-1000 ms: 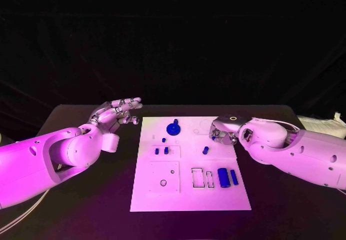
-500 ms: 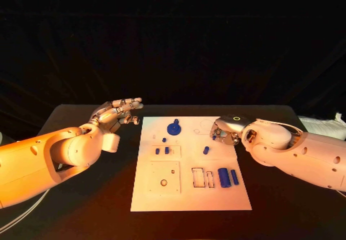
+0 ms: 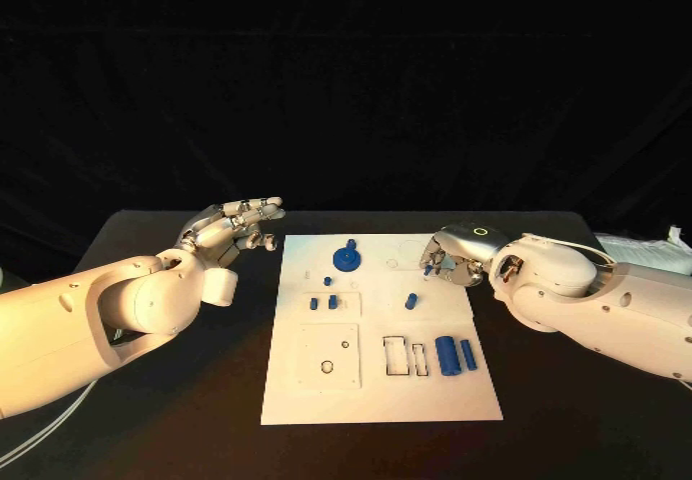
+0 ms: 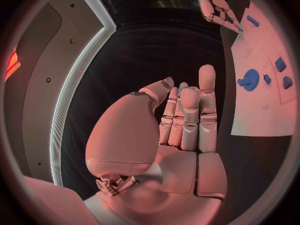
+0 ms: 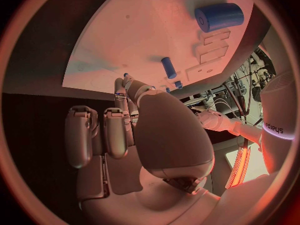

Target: Assemble the parts on the task board

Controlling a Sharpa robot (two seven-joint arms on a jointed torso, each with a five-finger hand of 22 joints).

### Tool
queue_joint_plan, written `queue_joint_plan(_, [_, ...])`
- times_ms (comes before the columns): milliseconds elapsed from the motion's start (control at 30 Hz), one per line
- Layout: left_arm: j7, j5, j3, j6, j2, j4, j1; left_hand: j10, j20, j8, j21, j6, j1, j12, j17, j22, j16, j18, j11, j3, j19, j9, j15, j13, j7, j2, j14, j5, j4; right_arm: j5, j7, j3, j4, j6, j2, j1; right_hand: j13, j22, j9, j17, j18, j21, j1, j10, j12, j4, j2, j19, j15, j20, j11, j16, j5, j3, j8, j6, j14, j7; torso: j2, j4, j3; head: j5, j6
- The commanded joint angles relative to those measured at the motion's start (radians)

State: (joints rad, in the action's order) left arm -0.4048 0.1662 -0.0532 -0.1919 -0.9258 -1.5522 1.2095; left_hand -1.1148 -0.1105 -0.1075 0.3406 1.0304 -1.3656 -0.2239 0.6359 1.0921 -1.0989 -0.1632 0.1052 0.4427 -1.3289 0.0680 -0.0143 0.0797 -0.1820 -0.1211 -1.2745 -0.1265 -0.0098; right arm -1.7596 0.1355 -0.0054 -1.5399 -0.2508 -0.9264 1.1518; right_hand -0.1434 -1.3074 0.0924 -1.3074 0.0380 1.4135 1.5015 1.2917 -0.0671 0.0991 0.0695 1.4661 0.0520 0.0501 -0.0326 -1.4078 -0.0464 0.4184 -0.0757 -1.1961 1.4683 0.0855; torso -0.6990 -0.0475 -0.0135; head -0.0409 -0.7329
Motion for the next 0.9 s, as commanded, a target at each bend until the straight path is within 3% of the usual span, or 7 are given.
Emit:
queue_joint_plan(33, [0.001,-0.006,0.001,0.021,-0.001,0.000,0.000,0.007,0.003,0.003,-0.007,-0.005,-0.007,-0.003,-0.001,-0.001,-0.005,-0.017,-0.001,0.002,-0.002,-0.001,0.000,0.000,-0.001,0.005,0.009,0.000,-0.005,0.007,-0.004,0.003,-0.032,-0.008,-0.015,0.005,0.001,-0.108,0.008,-0.064,0.006,0.003,-0.003,0.003,0.005,-0.004,0.007,0.023,-0.003,0.005,0.001,-0.003,-0.004,0.003,-0.003,-0.010,0.070,0.011,-0.001,-0.0001,-0.0002,0.000,0.000])
queue_joint_plan(200, [0.002,-0.006,0.000,0.021,-0.001,0.001,0.000,0.009,0.002,0.003,-0.007,-0.006,-0.007,-0.003,-0.002,-0.002,-0.005,-0.017,0.000,0.001,-0.002,-0.001,0.000,-0.001,-0.001,0.004,0.010,0.000,-0.006,0.010,0.000,0.008,-0.096,-0.013,-0.031,0.013,0.001,-0.109,0.008,-0.064,0.006,0.004,-0.004,0.004,0.004,-0.005,0.008,0.023,-0.003,0.005,0.001,-0.003,-0.004,0.003,-0.003,-0.011,0.070,0.012,0.001,0.0017,-0.0005,0.003,0.003])
queue_joint_plan(467, [0.004,-0.006,0.000,0.027,0.007,0.004,0.000,0.009,0.002,0.003,-0.007,-0.006,-0.007,-0.003,-0.002,-0.002,-0.005,-0.017,0.000,0.001,-0.002,-0.001,0.000,-0.001,-0.001,0.004,0.010,0.000,-0.006,-0.002,-0.004,0.010,-0.195,-0.006,0.004,0.012,0.002,-0.108,0.008,-0.064,0.006,0.004,-0.005,0.004,0.004,-0.007,0.010,0.023,-0.004,0.006,0.000,-0.003,-0.004,0.004,-0.003,-0.012,0.070,0.013,0.000,-0.0034,-0.0007,0.017,-0.002])
queue_joint_plan(667, [0.005,-0.006,0.000,0.030,0.010,0.004,-0.001,0.012,0.002,0.003,-0.008,-0.007,-0.007,-0.004,-0.005,-0.002,-0.005,-0.016,0.001,0.001,-0.002,-0.001,-0.001,-0.001,-0.002,0.005,0.011,0.000,-0.007,-0.018,-0.013,0.009,-0.230,0.012,0.048,-0.016,0.004,-0.107,0.009,-0.064,0.007,0.003,-0.006,0.002,0.005,-0.009,0.013,0.022,-0.005,0.007,-0.001,-0.003,-0.003,0.004,-0.002,-0.011,0.069,0.014,0.000,-0.0006,-0.0023,0.040,-0.007])
queue_joint_plan(900, [0.004,-0.006,0.000,0.032,0.014,0.003,-0.001,0.012,0.002,0.003,-0.008,-0.007,-0.007,-0.004,-0.005,-0.002,-0.005,-0.016,0.001,0.001,-0.002,-0.001,-0.001,-0.001,-0.002,0.005,0.011,0.000,-0.007,-0.042,-0.027,0.005,-0.226,0.036,0.108,-0.069,0.005,-0.107,0.009,-0.064,0.007,0.002,-0.007,0.002,0.005,-0.011,0.014,0.022,-0.006,0.007,-0.001,-0.003,-0.003,0.005,-0.001,-0.011,0.069,0.015,-0.001,-0.0002,-0.0021,0.053,-0.016])
